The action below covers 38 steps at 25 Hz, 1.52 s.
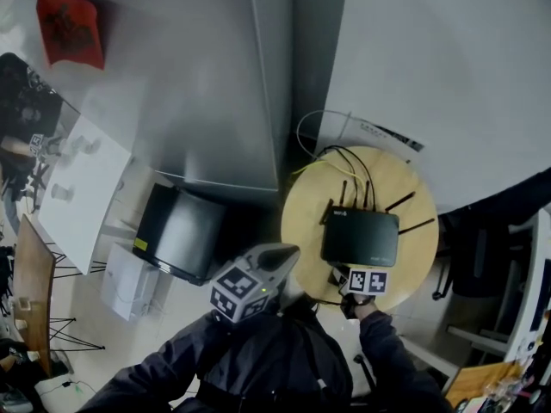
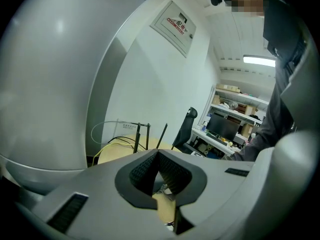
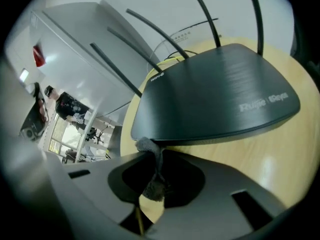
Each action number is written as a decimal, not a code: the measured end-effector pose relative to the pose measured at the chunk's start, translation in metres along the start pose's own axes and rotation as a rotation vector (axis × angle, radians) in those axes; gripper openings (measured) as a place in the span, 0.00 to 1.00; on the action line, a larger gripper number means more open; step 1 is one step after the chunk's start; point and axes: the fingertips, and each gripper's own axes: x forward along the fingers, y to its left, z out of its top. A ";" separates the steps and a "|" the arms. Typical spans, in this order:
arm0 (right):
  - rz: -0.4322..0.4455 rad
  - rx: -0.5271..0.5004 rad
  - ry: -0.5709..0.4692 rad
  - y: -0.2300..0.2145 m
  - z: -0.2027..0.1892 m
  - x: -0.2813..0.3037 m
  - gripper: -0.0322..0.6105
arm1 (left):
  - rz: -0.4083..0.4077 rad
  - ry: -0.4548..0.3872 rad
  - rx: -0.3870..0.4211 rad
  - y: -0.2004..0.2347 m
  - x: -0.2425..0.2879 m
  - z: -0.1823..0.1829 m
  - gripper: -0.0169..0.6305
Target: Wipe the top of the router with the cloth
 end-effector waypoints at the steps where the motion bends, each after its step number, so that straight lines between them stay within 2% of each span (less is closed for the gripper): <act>1: -0.002 -0.008 0.001 -0.006 0.000 -0.003 0.16 | -0.003 0.002 0.003 -0.003 0.003 -0.001 0.03; 9: -0.052 -0.083 0.001 -0.061 0.006 -0.039 0.16 | -0.027 0.027 0.013 -0.025 0.030 -0.004 0.03; 16: -0.088 -0.045 -0.020 -0.120 0.008 -0.072 0.16 | -0.045 0.034 0.020 -0.044 0.054 0.000 0.03; 18: -0.102 -0.073 -0.001 -0.136 0.006 -0.078 0.16 | -0.046 0.034 0.018 -0.048 0.058 0.002 0.03; 20: -0.139 -0.180 0.030 -0.146 0.007 -0.086 0.16 | -0.044 0.033 0.016 -0.050 0.061 0.003 0.03; 24: -0.252 -0.543 0.101 -0.157 0.013 -0.098 0.16 | -0.031 0.039 0.017 -0.053 0.067 0.001 0.03; 25: -0.265 -0.581 0.105 -0.162 0.014 -0.100 0.16 | -0.030 0.036 0.012 -0.055 0.069 0.002 0.03; 30: -0.282 -0.637 0.031 -0.184 0.044 -0.111 0.16 | -0.016 0.031 0.007 -0.059 0.078 0.006 0.03; 34: -0.235 -0.812 0.090 -0.182 0.061 -0.107 0.16 | 0.000 0.045 0.013 -0.060 0.083 0.002 0.03; 38: -0.239 -0.877 0.112 -0.183 0.090 -0.098 0.16 | 0.017 0.026 0.008 -0.062 0.086 0.008 0.03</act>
